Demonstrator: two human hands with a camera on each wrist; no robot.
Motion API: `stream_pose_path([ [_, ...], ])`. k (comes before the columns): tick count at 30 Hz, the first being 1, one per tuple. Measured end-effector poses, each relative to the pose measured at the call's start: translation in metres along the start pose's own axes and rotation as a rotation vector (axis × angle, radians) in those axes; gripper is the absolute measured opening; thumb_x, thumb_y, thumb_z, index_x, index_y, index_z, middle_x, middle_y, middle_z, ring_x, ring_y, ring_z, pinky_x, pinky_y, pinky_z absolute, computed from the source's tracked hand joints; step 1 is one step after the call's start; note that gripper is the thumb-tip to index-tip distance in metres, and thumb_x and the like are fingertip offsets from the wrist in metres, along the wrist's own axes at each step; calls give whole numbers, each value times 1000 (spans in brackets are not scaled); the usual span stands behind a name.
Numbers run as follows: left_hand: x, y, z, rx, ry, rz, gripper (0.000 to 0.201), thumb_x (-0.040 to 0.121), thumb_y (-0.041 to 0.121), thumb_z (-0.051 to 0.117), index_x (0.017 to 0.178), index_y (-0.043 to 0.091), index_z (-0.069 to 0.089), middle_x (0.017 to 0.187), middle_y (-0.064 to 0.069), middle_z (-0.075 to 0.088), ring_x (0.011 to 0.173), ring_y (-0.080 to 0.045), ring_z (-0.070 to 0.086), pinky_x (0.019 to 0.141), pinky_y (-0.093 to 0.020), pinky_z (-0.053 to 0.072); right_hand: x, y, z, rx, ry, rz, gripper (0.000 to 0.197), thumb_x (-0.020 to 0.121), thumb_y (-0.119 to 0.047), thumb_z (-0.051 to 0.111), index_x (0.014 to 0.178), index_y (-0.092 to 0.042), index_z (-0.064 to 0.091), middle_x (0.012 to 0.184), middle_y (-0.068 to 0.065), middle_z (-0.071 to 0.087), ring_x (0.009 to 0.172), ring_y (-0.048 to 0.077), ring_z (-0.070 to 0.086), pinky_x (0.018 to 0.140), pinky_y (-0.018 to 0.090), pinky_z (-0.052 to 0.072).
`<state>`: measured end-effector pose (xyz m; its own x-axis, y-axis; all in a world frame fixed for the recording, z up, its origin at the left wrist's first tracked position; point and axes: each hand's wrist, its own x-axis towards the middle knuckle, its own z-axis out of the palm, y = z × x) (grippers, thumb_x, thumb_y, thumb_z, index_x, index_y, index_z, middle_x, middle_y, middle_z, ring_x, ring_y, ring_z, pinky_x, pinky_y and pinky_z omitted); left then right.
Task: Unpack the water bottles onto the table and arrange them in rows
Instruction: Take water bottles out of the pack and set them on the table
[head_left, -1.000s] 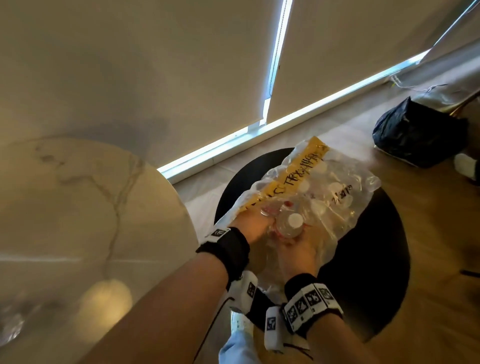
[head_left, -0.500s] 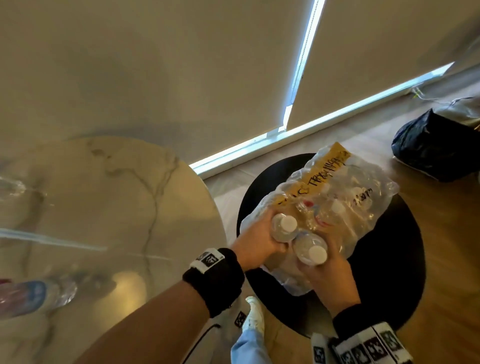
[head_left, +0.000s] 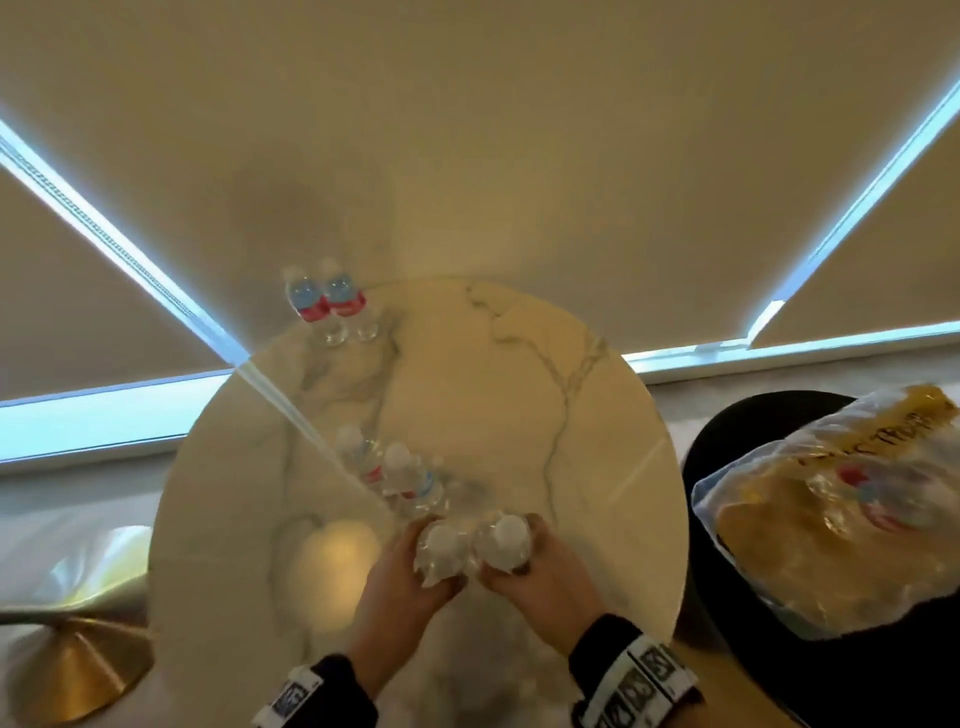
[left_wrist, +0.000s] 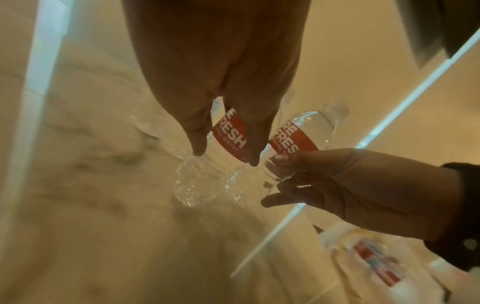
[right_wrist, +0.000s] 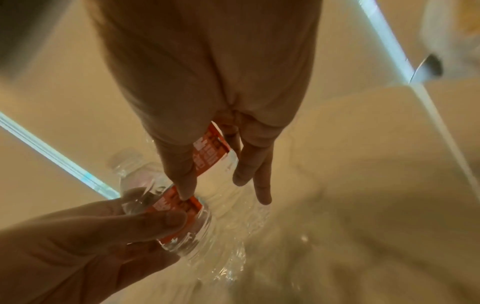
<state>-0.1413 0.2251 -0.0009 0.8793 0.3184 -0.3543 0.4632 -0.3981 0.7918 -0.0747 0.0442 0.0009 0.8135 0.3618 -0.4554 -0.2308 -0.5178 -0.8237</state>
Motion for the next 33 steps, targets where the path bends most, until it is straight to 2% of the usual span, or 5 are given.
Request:
stream_pose_path([
  [6, 15, -68, -77, -83, 137, -53, 58, 62, 36, 87, 113, 39, 60, 107, 10, 73, 100, -11, 69, 86, -46, 60, 32, -50, 100, -31, 33, 60, 49, 76, -37, 77, 116, -24, 52, 103, -7, 65, 83, 11, 58, 61, 9, 41],
  [11, 43, -71, -96, -43, 121, 1, 49, 75, 31, 83, 115, 37, 57, 110, 13, 70, 99, -1, 66, 76, -14, 52, 46, -54, 138, 56, 161, 88, 54, 71, -25, 81, 116, -22, 53, 104, -2, 67, 92, 19, 65, 82, 34, 53],
  [15, 40, -77, -98, 111, 45, -60, 63, 74, 35, 80, 131, 28, 53, 124, 1, 62, 113, -19, 60, 90, -30, 50, 39, -38, 127, 7, 45, 135, 72, 69, -28, 83, 130, -19, 46, 122, -2, 60, 107, 21, 62, 91, 34, 52],
  [25, -2, -35, -8, 565, -335, 8, 10, 84, 50, 63, 81, 50, 53, 85, 11, 69, 78, 8, 61, 92, -21, 52, -29, 76, -69, -75, 384, 392, 23, 92, -39, 61, 109, -22, 62, 100, -4, 69, 88, 11, 64, 82, 32, 54],
  [33, 39, 115, 204, 513, -710, 411, 26, 94, 44, 54, 109, 26, 65, 98, 7, 69, 88, -8, 63, 84, -26, 51, -9, 162, -247, 209, 841, 549, 37, 92, -14, 61, 127, -1, 55, 118, 11, 63, 108, 33, 61, 77, 29, 44],
])
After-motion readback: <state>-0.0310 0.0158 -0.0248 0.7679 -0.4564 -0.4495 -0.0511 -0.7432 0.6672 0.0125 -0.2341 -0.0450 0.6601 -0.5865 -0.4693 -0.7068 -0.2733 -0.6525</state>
